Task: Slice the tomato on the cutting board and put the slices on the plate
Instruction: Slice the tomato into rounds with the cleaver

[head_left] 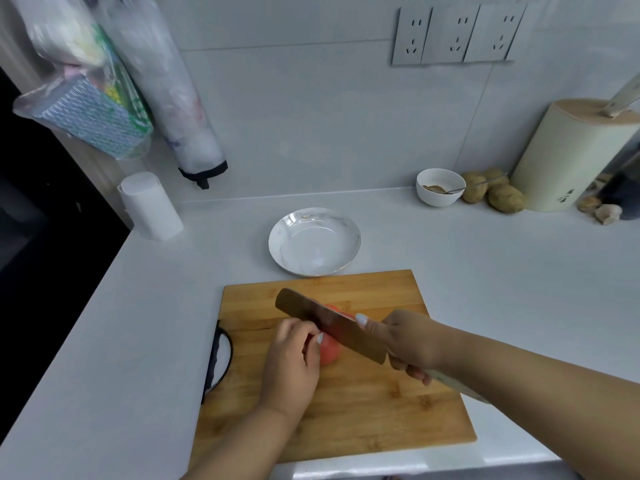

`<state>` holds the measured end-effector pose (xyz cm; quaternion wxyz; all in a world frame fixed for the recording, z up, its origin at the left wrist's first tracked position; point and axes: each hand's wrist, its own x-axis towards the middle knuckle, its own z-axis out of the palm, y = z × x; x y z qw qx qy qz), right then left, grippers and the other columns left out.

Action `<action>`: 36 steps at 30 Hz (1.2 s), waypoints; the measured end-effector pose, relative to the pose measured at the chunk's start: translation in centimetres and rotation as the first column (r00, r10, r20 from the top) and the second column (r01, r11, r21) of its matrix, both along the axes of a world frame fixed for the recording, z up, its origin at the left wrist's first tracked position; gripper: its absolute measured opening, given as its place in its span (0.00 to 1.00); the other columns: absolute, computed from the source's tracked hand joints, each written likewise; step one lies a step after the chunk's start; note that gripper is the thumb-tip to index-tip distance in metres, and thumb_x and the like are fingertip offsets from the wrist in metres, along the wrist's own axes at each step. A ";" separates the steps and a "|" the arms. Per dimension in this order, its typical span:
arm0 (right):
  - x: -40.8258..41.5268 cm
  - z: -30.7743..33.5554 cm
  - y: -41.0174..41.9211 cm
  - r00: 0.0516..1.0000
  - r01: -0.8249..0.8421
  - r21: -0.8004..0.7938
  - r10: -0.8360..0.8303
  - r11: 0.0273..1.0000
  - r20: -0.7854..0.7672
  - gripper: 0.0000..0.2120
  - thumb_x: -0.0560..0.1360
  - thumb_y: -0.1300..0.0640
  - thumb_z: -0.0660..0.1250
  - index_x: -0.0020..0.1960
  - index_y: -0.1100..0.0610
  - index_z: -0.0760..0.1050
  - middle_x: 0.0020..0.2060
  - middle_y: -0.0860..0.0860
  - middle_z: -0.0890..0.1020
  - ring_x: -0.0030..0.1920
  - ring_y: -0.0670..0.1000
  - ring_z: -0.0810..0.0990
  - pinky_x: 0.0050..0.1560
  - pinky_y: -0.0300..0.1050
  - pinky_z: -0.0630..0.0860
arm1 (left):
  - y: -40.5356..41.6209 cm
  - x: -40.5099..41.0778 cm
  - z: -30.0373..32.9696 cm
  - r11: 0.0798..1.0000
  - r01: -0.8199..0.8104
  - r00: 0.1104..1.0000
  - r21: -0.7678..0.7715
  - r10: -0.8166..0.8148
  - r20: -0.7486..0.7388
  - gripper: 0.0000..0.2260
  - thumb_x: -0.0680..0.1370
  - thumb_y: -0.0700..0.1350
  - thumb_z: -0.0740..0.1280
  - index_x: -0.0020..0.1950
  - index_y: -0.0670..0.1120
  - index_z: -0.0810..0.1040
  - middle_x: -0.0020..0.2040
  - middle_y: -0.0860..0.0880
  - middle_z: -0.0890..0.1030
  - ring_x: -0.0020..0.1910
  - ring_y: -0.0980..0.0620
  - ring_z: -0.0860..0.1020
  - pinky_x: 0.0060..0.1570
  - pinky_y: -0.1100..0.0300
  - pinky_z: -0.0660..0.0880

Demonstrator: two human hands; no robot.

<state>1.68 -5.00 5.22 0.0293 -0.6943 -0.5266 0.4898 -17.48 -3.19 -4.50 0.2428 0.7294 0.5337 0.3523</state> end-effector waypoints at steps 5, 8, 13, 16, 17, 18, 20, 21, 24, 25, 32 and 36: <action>0.7 1.6 -0.6 1.000 -0.018 0.023 0.018 1.000 0.000 0.30 0.77 0.33 0.51 0.41 0.59 0.73 0.25 0.51 0.73 0.17 0.47 0.68 0.27 0.40 0.73 | 0.2 0.1 0.1 1.000 0.005 1.000 0.004 -0.005 -0.012 0.05 0.77 0.42 0.65 0.45 0.52 0.76 0.47 0.58 0.71 0.43 0.62 0.73 0.39 0.74 0.69; 0.9 1.9 -0.9 1.000 -0.023 0.017 0.023 1.000 0.002 0.34 0.77 0.32 0.52 0.48 0.64 0.76 0.26 0.53 0.72 0.18 0.47 0.68 0.27 0.40 0.73 | 0.2 0.1 0.1 1.000 0.008 1.000 0.001 -0.008 -0.006 0.05 0.77 0.42 0.65 0.45 0.52 0.77 0.48 0.58 0.71 0.43 0.63 0.73 0.40 0.75 0.68; 1.2 1.9 -1.0 0.999 -0.041 0.002 0.041 0.999 0.004 0.37 0.76 0.32 0.52 0.55 0.66 0.77 0.26 0.52 0.73 0.18 0.46 0.68 0.28 0.40 0.74 | 0.2 0.2 -0.1 1.000 0.006 1.000 0.008 -0.006 -0.001 0.05 0.77 0.41 0.65 0.45 0.51 0.77 0.48 0.57 0.71 0.44 0.61 0.74 0.41 0.74 0.69; 1.1 1.8 -1.0 0.999 -0.051 -0.004 0.051 0.999 0.012 0.37 0.76 0.32 0.51 0.55 0.66 0.77 0.27 0.52 0.73 0.19 0.47 0.69 0.28 0.40 0.74 | 0.2 0.1 -0.2 1.000 0.001 1.000 0.016 -0.001 -0.006 0.05 0.77 0.41 0.65 0.45 0.51 0.77 0.48 0.57 0.71 0.44 0.62 0.73 0.40 0.74 0.69; 0.9 1.7 -0.9 0.999 -0.048 -0.008 0.048 0.999 0.013 0.37 0.76 0.32 0.51 0.54 0.66 0.77 0.27 0.52 0.73 0.19 0.47 0.69 0.28 0.40 0.74 | 0.2 0.1 -0.2 1.000 -0.002 1.000 0.017 0.002 -0.010 0.05 0.77 0.41 0.65 0.45 0.50 0.77 0.48 0.57 0.71 0.44 0.62 0.73 0.40 0.74 0.69; 0.7 1.7 -0.7 0.999 -0.046 -0.010 0.047 0.999 0.015 0.36 0.76 0.32 0.51 0.54 0.65 0.77 0.26 0.52 0.73 0.20 0.47 0.69 0.28 0.40 0.74 | 0.2 0.1 -0.2 1.000 -0.001 1.000 0.020 0.002 -0.010 0.04 0.77 0.41 0.65 0.45 0.50 0.77 0.48 0.57 0.71 0.44 0.62 0.73 0.40 0.74 0.69; 0.1 1.6 -0.2 0.999 -0.046 -0.002 0.046 0.999 0.024 0.37 0.76 0.31 0.51 0.53 0.65 0.77 0.28 0.53 0.74 0.21 0.48 0.70 0.29 0.41 0.74 | 0.2 0.0 -0.2 1.000 0.004 1.000 0.019 -0.004 -0.006 0.04 0.76 0.41 0.65 0.45 0.50 0.77 0.47 0.57 0.71 0.44 0.61 0.74 0.40 0.73 0.68; -0.3 1.5 0.1 0.998 -0.049 0.006 0.049 0.999 0.028 0.38 0.76 0.30 0.50 0.53 0.65 0.77 0.29 0.54 0.75 0.22 0.49 0.70 0.29 0.41 0.75 | 0.2 0.0 -0.2 1.000 0.006 1.000 0.016 -0.006 -0.005 0.04 0.77 0.41 0.65 0.45 0.50 0.77 0.47 0.57 0.71 0.43 0.61 0.74 0.39 0.73 0.68; -1.6 0.7 1.1 0.996 -0.069 0.032 0.067 0.997 0.054 0.39 0.76 0.30 0.49 0.48 0.66 0.77 0.32 0.58 0.76 0.25 0.53 0.72 0.30 0.42 0.75 | 0.2 0.1 -0.2 1.000 0.011 1.000 0.018 -0.011 0.005 0.04 0.77 0.41 0.65 0.44 0.50 0.77 0.47 0.57 0.71 0.42 0.60 0.74 0.38 0.73 0.68; -2.0 0.5 1.3 0.996 -0.074 0.037 0.072 0.997 0.055 0.38 0.76 0.30 0.49 0.45 0.65 0.76 0.33 0.58 0.76 0.26 0.54 0.72 0.31 0.43 0.75 | 0.2 0.1 -0.2 1.000 0.011 1.000 0.016 -0.011 0.007 0.04 0.77 0.41 0.65 0.44 0.50 0.77 0.47 0.57 0.71 0.42 0.60 0.74 0.38 0.73 0.68; -0.1 -0.4 0.3 0.993 -0.061 -0.029 0.064 0.998 0.101 0.41 0.74 0.28 0.49 0.52 0.66 0.77 0.32 0.57 0.77 0.25 0.53 0.73 0.30 0.41 0.75 | 0.2 0.1 -0.4 1.000 0.008 1.000 0.026 -0.008 0.005 0.05 0.76 0.41 0.65 0.44 0.50 0.76 0.46 0.58 0.71 0.41 0.60 0.74 0.37 0.69 0.70; 1.4 -0.3 -0.9 0.997 0.005 -0.101 0.003 0.995 0.082 0.33 0.76 0.31 0.51 0.57 0.59 0.75 0.28 0.52 0.74 0.21 0.47 0.69 0.27 0.38 0.72 | 0.3 0.2 -0.4 1.000 0.001 1.000 0.031 -0.001 -0.007 0.05 0.76 0.40 0.65 0.44 0.50 0.77 0.47 0.55 0.71 0.40 0.59 0.73 0.36 0.71 0.69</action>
